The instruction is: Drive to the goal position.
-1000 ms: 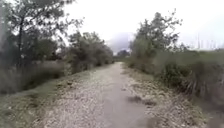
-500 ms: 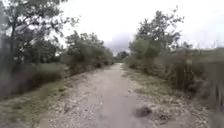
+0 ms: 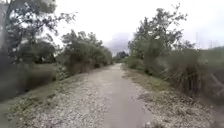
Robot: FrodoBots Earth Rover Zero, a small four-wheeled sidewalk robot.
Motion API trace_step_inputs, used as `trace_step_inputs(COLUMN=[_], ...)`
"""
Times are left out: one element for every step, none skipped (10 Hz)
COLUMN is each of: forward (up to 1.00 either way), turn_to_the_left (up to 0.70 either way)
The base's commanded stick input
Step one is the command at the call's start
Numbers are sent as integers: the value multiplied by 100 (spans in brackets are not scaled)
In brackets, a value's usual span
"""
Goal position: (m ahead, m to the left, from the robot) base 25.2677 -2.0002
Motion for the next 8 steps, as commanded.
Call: trace_step_inputs(forward=[68,68,68,68,68,68,68,68], turn_to_the_left=[0,0,0,0,0,0,0,0])
